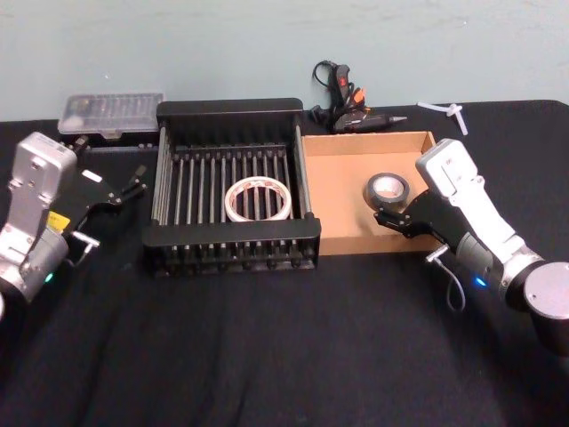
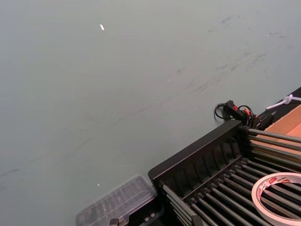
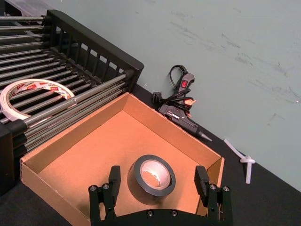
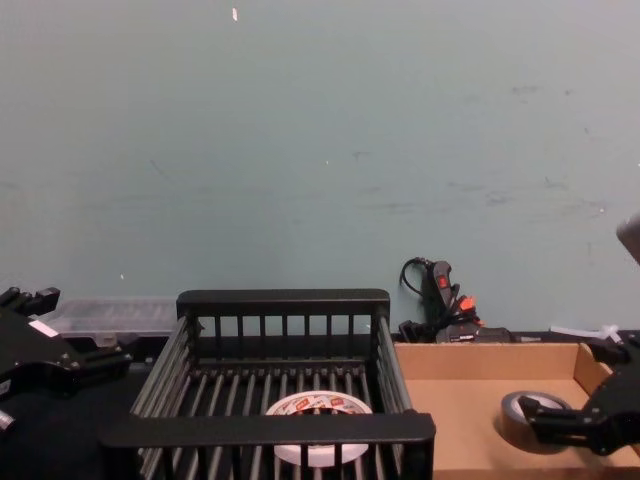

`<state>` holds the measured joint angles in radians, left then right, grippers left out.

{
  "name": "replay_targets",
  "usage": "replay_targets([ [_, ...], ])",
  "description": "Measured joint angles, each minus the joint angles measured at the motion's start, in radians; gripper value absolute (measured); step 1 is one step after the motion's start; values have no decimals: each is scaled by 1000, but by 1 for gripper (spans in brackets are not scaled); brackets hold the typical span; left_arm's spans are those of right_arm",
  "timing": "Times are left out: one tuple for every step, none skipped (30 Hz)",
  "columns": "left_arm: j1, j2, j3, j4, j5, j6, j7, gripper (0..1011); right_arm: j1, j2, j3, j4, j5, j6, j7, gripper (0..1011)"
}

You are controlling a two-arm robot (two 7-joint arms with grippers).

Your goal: Pick up the white tape and place it into the black box , Pick up the silver tape and place it into the brown box.

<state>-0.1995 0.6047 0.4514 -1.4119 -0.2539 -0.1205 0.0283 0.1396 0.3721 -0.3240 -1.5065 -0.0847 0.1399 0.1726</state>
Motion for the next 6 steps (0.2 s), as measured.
replay_targets([
  [0,0,0,0,0,0,0,1002,0,0,0,0,0,0,0,1002],
  [0,0,0,0,0,0,0,1001,0,0,0,0,0,0,0,1003],
  [0,0,0,0,0,0,0,1002,0,0,0,0,0,0,0,1003],
  [0,0,0,0,0,0,0,1002,0,0,0,0,0,0,0,1003],
  [0,0,0,0,0,0,0,1002,0,0,0,0,0,0,0,1002],
  [0,0,0,0,0,0,0,1001,0,0,0,0,0,0,0,1003],
])
